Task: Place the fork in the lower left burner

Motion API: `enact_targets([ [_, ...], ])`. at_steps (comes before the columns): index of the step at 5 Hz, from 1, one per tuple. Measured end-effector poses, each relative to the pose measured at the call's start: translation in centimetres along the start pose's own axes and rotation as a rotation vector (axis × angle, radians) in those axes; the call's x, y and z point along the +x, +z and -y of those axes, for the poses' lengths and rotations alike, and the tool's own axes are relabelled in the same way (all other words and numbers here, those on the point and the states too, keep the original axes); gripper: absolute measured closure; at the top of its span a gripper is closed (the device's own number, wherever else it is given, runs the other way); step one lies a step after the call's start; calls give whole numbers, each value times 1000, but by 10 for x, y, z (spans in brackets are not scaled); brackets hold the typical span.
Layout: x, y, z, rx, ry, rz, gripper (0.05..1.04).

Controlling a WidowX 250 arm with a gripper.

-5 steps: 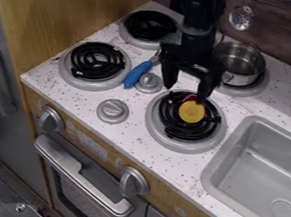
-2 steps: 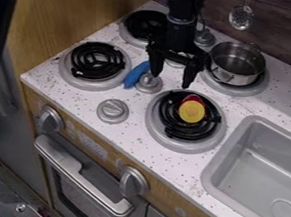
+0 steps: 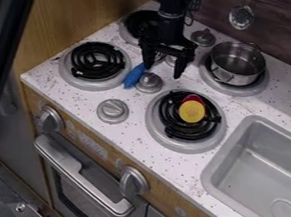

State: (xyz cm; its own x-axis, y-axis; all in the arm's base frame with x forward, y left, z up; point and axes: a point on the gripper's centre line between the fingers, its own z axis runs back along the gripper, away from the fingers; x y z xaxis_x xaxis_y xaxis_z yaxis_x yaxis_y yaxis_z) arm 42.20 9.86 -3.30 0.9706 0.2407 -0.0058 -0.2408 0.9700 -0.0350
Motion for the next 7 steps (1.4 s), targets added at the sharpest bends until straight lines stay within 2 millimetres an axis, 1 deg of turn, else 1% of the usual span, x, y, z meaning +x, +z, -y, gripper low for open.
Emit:
enact_targets([
  [1, 17, -8, -13, 13, 22, 2, 83],
  [2, 26, -13, -19, 26, 31, 0, 83],
  [3, 30, -17, -22, 37, 32, -14, 83],
  [4, 30, -27, -29, 51, 42, -32, 83],
  [5, 26, -30, -35, 64, 53, -52, 83],
  [6, 23, -33, -36, 63, 57, -63, 112],
  [7, 18, -35, -39, 49, 76, -53, 374],
])
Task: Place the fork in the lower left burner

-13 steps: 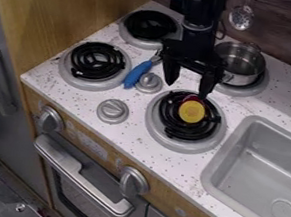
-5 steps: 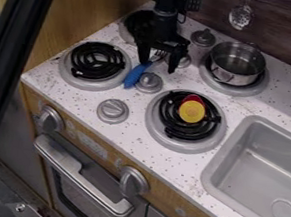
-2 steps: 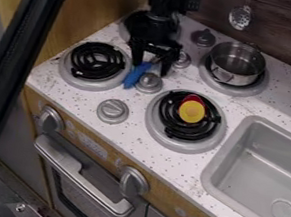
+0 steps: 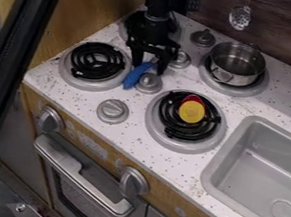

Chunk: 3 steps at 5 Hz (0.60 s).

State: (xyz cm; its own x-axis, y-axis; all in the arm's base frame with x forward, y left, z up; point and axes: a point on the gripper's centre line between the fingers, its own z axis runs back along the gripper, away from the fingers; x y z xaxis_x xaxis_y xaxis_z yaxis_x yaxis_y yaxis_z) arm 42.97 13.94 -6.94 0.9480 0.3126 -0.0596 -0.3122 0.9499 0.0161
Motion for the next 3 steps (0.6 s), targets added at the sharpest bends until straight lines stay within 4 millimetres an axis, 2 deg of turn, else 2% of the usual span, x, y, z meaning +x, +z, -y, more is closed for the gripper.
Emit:
enact_targets([
  [1, -2, 1, 0, -11, -7, -3, 658],
  [2, -9, 9, 2, -30, -25, 3, 767],
  [3, -14, 21, 5, -41, -56, 24, 768],
])
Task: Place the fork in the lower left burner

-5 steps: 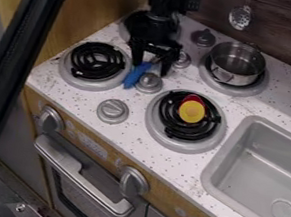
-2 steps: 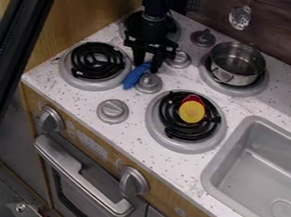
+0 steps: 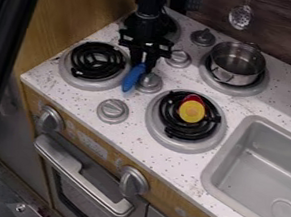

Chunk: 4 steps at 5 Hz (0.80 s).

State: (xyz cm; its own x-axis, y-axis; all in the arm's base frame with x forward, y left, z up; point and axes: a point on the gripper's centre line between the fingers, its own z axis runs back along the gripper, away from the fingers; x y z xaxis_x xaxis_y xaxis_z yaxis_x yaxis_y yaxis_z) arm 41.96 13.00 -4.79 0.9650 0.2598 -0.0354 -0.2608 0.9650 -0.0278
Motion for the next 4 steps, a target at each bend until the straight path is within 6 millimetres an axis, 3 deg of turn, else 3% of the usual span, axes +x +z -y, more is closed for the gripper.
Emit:
enact_targets([
  [2, -2, 50, -15, 32, 0, 115, 768],
  [4, -6, 41, -65, 92, 29, 96, 768],
])
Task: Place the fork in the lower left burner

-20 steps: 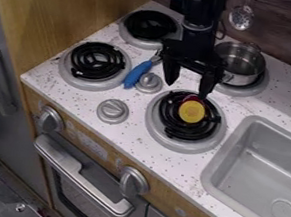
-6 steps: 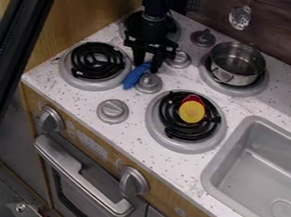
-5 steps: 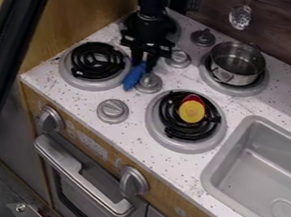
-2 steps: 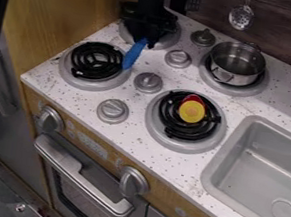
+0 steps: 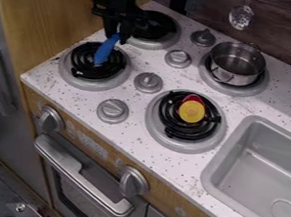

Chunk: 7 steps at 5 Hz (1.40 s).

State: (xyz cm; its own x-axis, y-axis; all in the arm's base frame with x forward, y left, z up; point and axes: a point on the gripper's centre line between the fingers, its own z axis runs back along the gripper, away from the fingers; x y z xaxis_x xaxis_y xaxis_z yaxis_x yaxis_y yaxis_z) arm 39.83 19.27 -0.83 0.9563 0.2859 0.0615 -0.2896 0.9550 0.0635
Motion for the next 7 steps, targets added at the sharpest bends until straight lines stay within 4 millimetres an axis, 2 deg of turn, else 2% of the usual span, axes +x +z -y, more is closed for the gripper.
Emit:
enact_targets([
  [2, -6, -25, -16, 14, 9, -56, 768],
  [3, -6, -37, -19, 7, 17, -91, 723],
  [4, -3, -39, -21, -11, 37, -97, 425],
  [5, -9, -38, -16, -20, 31, -107, 137],
  [6, -25, -20, -4, -36, 16, -83, 92],
  [7, -37, 25, 20, -50, -48, 3, 92],
])
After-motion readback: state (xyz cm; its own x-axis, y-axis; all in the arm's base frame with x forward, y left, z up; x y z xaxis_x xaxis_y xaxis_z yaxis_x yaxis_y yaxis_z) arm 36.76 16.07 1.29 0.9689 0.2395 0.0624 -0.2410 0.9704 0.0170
